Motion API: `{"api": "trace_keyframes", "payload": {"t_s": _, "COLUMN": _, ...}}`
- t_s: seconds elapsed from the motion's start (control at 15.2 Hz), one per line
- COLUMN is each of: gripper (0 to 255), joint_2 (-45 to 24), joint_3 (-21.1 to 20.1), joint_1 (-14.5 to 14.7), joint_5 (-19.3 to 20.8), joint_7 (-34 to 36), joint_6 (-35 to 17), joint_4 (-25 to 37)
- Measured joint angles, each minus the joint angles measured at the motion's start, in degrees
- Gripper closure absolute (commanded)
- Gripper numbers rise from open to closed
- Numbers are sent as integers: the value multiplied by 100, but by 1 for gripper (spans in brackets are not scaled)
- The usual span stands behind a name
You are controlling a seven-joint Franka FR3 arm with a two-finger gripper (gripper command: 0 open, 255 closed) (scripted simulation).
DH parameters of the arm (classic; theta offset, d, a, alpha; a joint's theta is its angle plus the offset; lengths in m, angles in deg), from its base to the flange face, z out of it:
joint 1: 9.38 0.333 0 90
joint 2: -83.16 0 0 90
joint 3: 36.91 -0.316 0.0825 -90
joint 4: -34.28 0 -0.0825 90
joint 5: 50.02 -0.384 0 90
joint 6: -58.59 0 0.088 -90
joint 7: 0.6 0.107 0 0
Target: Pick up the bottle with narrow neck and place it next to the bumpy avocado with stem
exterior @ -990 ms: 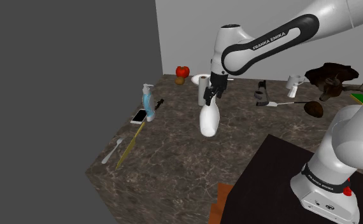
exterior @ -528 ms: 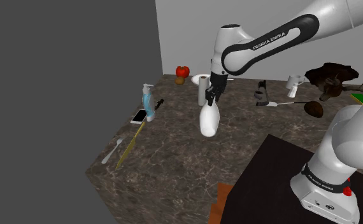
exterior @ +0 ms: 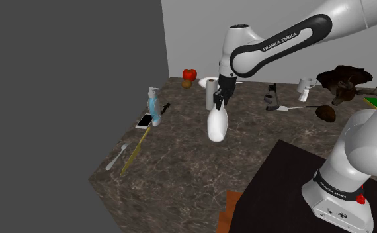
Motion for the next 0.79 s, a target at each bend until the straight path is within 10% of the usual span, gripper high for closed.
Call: {"api": "trace_keyframes", "payload": {"t_s": 0.79, "gripper": 255, "joint_2": 299, "joint_3": 0, "joint_1": 0, "joint_5": -5, "joint_7": -16, "joint_6": 930, "joint_4": 632}}
